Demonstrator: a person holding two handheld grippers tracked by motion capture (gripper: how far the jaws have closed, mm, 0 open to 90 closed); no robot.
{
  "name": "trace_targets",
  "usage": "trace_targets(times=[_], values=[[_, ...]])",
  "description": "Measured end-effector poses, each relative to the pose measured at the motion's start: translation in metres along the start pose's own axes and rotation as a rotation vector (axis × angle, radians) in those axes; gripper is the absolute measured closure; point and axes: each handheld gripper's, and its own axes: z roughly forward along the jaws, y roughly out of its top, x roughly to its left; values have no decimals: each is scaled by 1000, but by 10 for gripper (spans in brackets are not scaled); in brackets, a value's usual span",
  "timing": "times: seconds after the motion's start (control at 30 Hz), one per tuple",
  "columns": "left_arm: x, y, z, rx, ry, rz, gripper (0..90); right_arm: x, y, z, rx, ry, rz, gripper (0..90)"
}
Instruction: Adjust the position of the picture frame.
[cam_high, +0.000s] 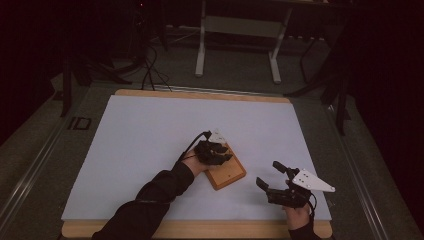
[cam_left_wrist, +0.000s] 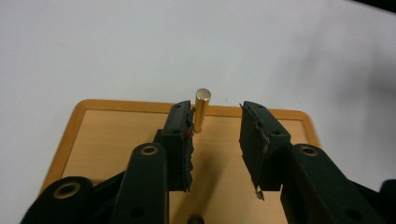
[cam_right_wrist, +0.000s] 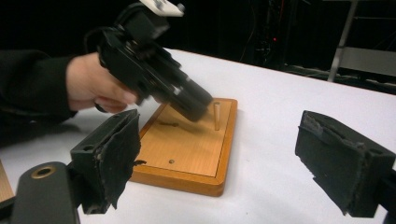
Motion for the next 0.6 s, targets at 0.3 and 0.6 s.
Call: trace_targets(times=[0.3,0.6], values=[[17,1,-12,-11,40,-8,688,2,0,3,7,3,-5,137],[40,13,14,-10,95,-34,875,0,-1,2,5,5,6,137]])
